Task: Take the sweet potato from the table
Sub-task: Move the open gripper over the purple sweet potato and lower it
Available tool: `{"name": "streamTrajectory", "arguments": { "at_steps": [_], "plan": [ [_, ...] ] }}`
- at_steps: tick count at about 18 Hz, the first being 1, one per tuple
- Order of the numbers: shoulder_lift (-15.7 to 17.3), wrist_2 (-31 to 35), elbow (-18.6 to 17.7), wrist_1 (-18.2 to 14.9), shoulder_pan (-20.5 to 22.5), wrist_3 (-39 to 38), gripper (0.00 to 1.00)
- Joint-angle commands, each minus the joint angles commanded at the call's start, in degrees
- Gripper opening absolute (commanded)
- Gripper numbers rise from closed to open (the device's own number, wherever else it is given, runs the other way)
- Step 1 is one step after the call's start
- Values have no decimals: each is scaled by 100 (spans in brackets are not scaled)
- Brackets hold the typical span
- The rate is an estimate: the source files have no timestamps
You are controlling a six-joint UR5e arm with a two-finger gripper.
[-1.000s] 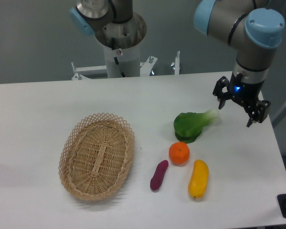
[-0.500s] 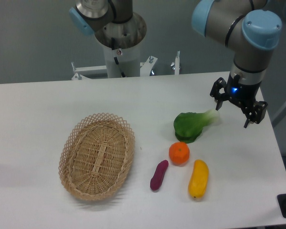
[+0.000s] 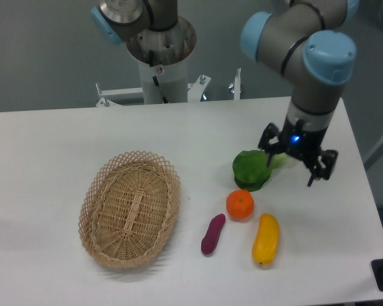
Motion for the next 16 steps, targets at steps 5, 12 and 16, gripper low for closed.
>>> {"name": "streamTrajectory", "arguments": {
  "at_steps": [5,12,16],
  "plan": [
    [-492,35,0,581,-440,-819,100],
    [-1011,281,-254,888,-722,-1031,100],
    [-1002,413,-790,1477,-801,-987,100]
  ]
}}
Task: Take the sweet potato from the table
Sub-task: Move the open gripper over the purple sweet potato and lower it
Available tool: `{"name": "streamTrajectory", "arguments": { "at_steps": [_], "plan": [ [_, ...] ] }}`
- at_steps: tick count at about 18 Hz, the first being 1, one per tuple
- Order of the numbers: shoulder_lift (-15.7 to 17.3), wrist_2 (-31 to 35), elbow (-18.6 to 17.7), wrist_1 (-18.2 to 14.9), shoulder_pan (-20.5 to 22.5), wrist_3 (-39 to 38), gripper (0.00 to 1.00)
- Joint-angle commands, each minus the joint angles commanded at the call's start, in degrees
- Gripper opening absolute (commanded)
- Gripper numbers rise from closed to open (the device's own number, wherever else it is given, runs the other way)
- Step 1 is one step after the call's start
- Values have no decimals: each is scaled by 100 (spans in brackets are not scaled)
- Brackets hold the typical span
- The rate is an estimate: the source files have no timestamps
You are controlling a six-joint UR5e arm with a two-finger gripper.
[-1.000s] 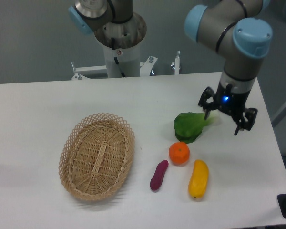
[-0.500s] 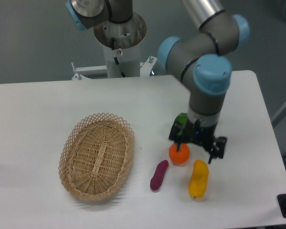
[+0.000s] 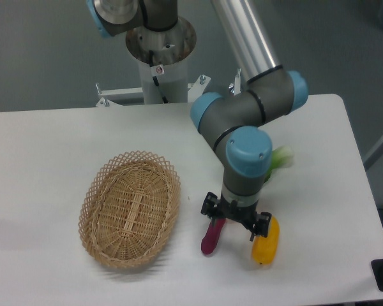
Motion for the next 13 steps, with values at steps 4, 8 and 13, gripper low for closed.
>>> {"name": "streamTrajectory", "arguments": {
  "at_steps": [4,8,13],
  "plan": [
    [9,0,-203,186,-61,-9,100],
    [0,0,-300,195,-97,-17,100],
    [-105,9,-291,204,-255,-53,100]
  ]
}}
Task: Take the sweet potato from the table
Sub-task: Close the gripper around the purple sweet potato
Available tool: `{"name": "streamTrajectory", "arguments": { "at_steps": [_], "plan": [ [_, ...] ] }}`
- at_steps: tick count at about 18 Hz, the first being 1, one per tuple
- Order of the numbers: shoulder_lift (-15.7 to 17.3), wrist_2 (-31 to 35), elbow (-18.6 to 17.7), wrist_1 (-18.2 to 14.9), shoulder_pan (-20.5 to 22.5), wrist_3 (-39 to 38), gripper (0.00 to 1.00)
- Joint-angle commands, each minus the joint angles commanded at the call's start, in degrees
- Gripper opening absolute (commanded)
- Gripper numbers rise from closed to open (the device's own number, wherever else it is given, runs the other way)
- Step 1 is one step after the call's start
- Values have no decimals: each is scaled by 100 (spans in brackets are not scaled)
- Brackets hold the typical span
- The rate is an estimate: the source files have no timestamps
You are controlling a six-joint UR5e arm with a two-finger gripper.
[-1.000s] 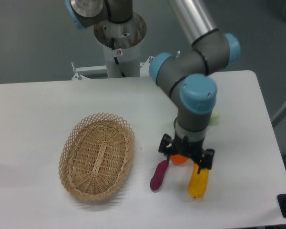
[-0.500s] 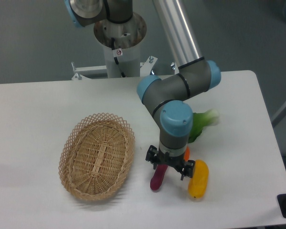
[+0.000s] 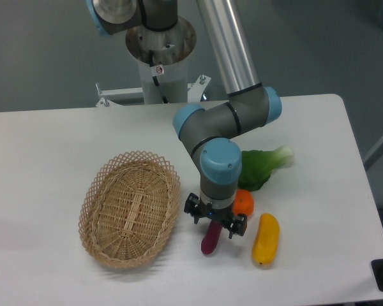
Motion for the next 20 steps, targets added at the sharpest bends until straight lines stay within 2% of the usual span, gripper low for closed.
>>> {"name": "streamTrajectory", "arguments": {
  "at_steps": [4,5,6,7,9,11,15,20],
  "plan": [
    [-88,35,-26,290,-62,-9,100],
    [-88,70,-18,290,-62,0,96],
    [-79,79,-9,290,-62,17,87],
    [-79,88,-17,290,-62,26,71],
    [-71,88,-9,290,-62,52,45],
    [-62,88,9,281,-62,114,32],
    [-53,105,35,281,-62,140,25],
    [-27,105,61,272,-53,228,25]
  ]
}}
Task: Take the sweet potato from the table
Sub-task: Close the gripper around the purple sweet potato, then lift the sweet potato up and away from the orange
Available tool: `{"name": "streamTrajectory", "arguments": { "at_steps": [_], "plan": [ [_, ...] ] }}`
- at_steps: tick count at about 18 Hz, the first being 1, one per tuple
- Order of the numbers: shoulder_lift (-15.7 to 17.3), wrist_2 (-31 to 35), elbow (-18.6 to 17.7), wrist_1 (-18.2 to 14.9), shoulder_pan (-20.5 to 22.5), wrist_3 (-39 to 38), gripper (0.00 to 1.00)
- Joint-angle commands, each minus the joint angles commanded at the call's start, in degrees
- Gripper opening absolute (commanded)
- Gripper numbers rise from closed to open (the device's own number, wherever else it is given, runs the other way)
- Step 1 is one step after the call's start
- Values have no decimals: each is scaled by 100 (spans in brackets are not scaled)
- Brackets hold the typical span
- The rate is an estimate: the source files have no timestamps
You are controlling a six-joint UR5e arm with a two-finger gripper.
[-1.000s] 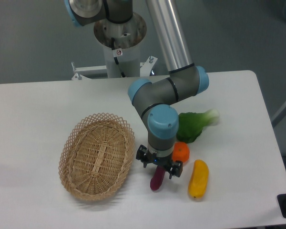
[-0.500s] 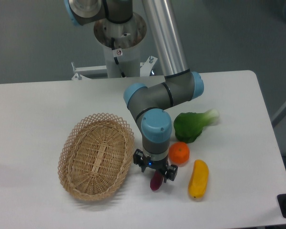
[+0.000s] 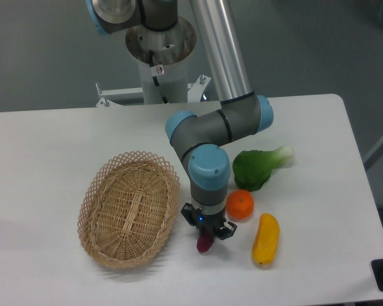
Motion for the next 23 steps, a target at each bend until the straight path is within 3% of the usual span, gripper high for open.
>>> {"name": "streamTrajectory", "arguments": {
  "at_steps": [3,6,10,14,17,21,23],
  "plan": [
    [61,0,131,0,18,280,25],
    [237,-9,544,-184,201,702,25],
    [404,-44,940,-798,544,1141,25],
    [790,-218,1151,-1378,1053,1800,25],
    [1151,-553,1169,-1827,1546,2485,25],
    [1441,-562,1169,-2433,2047,3452,25],
    [1477,-562,1169,-2583,2206,3778,25]
  ]
}}
